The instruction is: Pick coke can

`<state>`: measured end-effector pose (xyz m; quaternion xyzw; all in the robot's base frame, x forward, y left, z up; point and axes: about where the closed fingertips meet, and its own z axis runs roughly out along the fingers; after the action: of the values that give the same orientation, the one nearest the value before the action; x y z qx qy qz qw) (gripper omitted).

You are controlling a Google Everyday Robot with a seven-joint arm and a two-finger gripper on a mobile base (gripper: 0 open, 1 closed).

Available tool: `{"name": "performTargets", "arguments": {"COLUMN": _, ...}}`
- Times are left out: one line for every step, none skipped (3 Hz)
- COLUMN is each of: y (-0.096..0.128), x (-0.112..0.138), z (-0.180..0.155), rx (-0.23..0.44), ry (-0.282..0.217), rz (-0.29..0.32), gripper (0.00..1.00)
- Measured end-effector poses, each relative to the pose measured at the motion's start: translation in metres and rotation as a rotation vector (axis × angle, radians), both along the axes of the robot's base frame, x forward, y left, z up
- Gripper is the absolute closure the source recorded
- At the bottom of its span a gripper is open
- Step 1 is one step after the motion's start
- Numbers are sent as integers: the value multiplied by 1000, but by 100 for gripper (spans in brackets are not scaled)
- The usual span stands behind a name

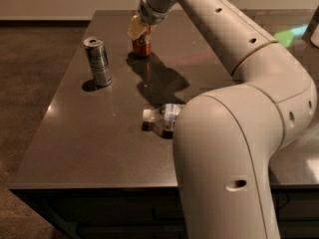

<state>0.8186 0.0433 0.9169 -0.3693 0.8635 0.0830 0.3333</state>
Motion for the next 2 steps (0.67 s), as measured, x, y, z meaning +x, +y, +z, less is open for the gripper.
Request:
{"name": "performTargets", "arguments": {"y": -1, "x": -13, "z": 24, "rx": 28, "ry": -29, "rz": 72, "gripper": 87}}
{"name": "performTargets", "arguments": {"y": -7, "x": -34, "z": 58, "rx": 37, "ry": -76, "rz": 164, "gripper": 100}}
